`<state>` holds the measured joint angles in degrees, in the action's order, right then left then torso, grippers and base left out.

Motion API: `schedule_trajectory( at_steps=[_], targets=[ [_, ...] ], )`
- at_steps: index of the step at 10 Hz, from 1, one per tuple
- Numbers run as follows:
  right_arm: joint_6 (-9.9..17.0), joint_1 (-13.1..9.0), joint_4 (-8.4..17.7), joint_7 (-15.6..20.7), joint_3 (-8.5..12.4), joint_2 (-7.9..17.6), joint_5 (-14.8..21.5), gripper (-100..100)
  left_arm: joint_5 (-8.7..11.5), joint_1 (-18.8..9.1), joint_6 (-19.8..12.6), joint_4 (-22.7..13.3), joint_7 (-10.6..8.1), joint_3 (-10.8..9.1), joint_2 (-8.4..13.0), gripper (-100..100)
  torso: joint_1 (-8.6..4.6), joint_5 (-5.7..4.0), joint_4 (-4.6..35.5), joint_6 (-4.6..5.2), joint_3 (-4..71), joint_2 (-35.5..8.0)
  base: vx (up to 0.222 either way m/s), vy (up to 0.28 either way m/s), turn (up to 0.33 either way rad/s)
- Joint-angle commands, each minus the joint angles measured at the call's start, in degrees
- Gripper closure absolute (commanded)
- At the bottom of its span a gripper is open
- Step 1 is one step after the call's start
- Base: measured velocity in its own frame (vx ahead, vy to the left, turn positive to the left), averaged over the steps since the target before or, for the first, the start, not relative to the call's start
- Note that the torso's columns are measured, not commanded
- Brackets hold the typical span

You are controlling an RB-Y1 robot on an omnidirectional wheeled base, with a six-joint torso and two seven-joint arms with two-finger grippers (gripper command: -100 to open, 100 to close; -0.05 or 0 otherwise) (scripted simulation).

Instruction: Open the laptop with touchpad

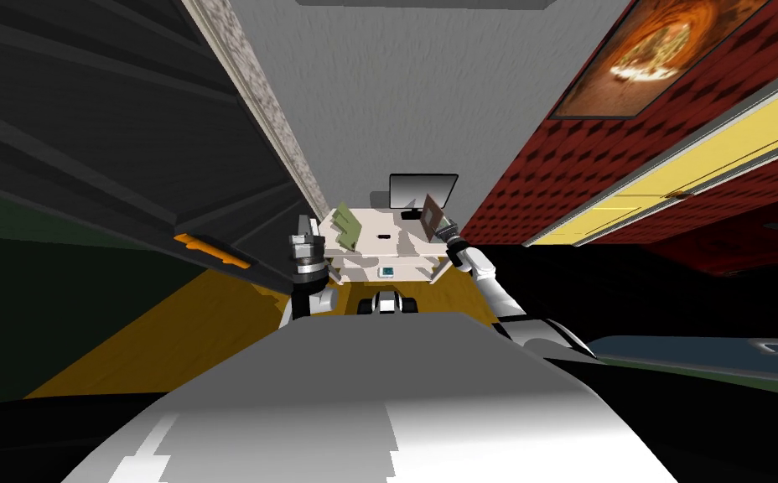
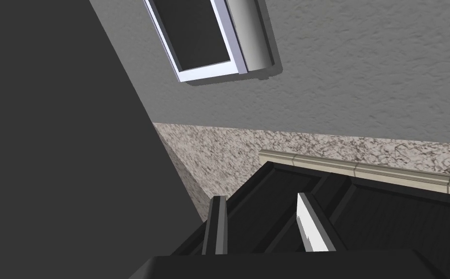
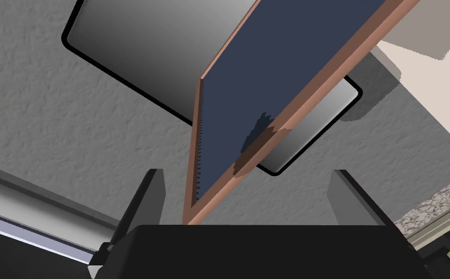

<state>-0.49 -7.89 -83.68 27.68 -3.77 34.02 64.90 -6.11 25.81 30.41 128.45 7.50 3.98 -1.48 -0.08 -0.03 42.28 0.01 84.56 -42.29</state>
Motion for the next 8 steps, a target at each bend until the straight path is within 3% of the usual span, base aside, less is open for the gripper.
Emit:
schedule_trajectory(
  at_steps=[1,2,4,5,8],
  targets=[
    [1.52,-1.93,2.31,0.58,-1.03,2.11,1.89,-100,0.0,0.0,0.0,0.0,0.0,0.0,0.0,0,0.06,0.02,0.0,-0.01,0.0,0.0,0.036,0.1,-0.022],
    [2.25,-3.11,3.81,1.0,-1.34,3.07,3.23,-100,0.0,0.0,0.0,0.0,0.0,0.0,0.0,0,0.0,0.01,0.01,-0.02,-0.01,-0.03,0.04,0.089,-0.048],
    [2.02,-2.66,3.18,0.79,-1.32,2.71,2.61,-100,0.0,-0.01,0.0,0.0,0.0,-0.01,0.01,0,-0.09,-0.02,0.01,-0.01,-0.03,-0.06,0.012,0.026,-0.006],
    [1.99,-2.65,3.17,0.79,-1.31,2.69,2.6,100,0.0,-0.01,0.0,0.0,0.0,-0.01,0.01,0,-0.11,-0.03,0.02,0.0,-0.05,-0.08,0.0,0.0,0.0],
    [1.04,-3.97,4.97,-1.84,-0.27,0.81,-1.63,100,0.0,-0.01,0.0,0.0,0.0,-0.01,0.02,0,-0.16,-0.03,-0.1,0.07,0.08,0.14,-0.017,-0.081,0.019]
  ],
)
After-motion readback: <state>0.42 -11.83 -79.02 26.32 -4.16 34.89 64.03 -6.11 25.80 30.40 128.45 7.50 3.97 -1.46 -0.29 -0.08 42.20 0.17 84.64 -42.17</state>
